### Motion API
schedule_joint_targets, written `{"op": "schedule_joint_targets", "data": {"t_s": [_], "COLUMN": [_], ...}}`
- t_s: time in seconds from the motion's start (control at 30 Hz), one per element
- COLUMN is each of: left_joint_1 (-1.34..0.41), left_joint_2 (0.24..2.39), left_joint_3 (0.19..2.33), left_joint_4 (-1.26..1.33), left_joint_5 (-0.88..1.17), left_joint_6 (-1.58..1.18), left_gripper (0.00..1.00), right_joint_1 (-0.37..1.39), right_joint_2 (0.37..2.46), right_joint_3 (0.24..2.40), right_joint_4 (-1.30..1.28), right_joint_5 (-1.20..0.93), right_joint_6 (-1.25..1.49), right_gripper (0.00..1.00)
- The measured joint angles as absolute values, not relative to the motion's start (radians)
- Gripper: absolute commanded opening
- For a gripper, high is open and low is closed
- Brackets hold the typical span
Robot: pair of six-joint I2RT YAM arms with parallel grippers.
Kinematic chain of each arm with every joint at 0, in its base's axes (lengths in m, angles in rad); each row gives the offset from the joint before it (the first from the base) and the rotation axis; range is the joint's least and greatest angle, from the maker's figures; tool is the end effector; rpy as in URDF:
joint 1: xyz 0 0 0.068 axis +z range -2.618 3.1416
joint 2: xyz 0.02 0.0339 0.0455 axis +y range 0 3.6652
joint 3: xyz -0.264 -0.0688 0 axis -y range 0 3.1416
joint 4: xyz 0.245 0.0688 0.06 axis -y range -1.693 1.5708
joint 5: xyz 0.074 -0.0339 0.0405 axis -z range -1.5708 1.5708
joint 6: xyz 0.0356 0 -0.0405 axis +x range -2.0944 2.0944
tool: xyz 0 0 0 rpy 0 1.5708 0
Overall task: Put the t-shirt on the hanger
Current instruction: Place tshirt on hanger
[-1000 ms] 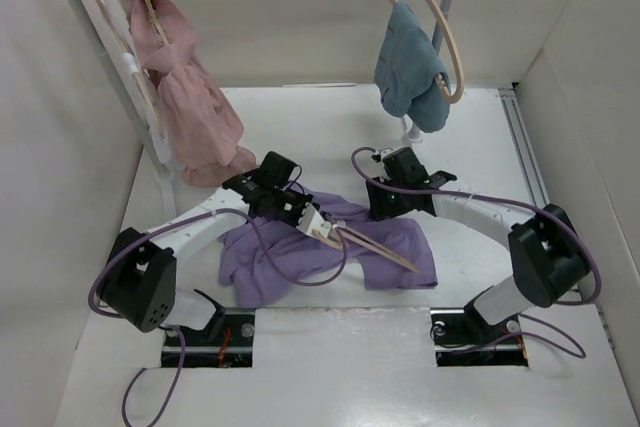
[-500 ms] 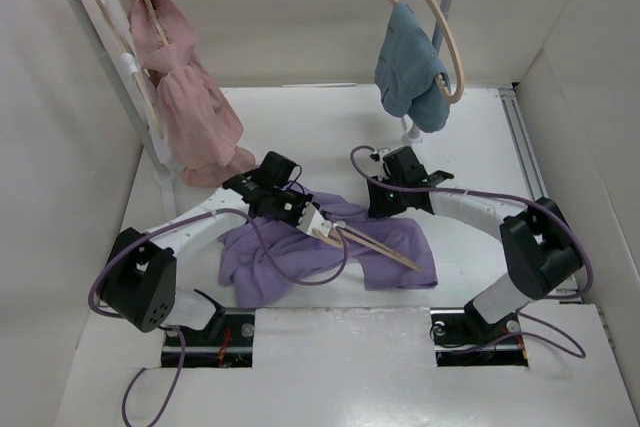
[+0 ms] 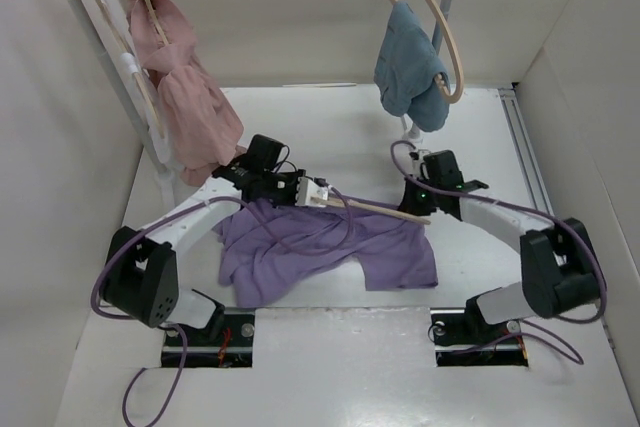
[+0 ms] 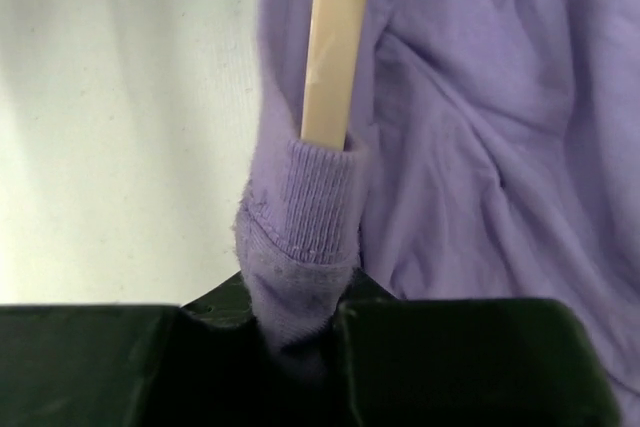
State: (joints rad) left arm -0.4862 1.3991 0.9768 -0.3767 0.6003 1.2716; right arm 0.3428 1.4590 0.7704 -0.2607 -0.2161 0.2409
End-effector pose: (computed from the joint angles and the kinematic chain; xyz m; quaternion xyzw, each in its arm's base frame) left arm 0.2515 -0.1557 0.2538 0.7525 0.4790 -0.1155 0.4370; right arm 0.2623 0.1017 0.1781 -0.0811 0.9436 0.1858 0.2616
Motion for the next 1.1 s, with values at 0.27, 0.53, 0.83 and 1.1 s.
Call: {"op": "schedule_joint_targets", "data": {"t_s": [0.27, 0.53, 0.83, 1.1], "left_joint_1": [-0.489, -0.498, -0.472, -0.394], "left_joint_2": [1.477, 1.565, 1.579, 1.579], "left_joint_3": [1.003, 1.107, 1.124, 1.127], "left_joint_4": [-0.325, -0.275, -0.283, -0.273], "left_joint_5": [0.574, 0.538, 0.558, 0.607], "left_joint_6": [1.165, 1.062, 0.988, 0.947], "left_gripper": [0.00, 0.00, 0.00, 0.00], "right_joint_1": [0.302, 0.343, 0.294, 0.207], "right_joint_2": [1.142, 0.977, 0.960, 0.972], "right_joint_3": [0.696, 0.686, 0.693, 0.686], "right_joint_4": [-0.310, -0.426, -0.448, -0.418], "right_joint_5": [-0.084, 0.059, 0.077, -0.029], "right_joint_6": [0.322, 0.361, 0.375, 0.370], "right_gripper": [0.00, 0.00, 0.00, 0.00]}}
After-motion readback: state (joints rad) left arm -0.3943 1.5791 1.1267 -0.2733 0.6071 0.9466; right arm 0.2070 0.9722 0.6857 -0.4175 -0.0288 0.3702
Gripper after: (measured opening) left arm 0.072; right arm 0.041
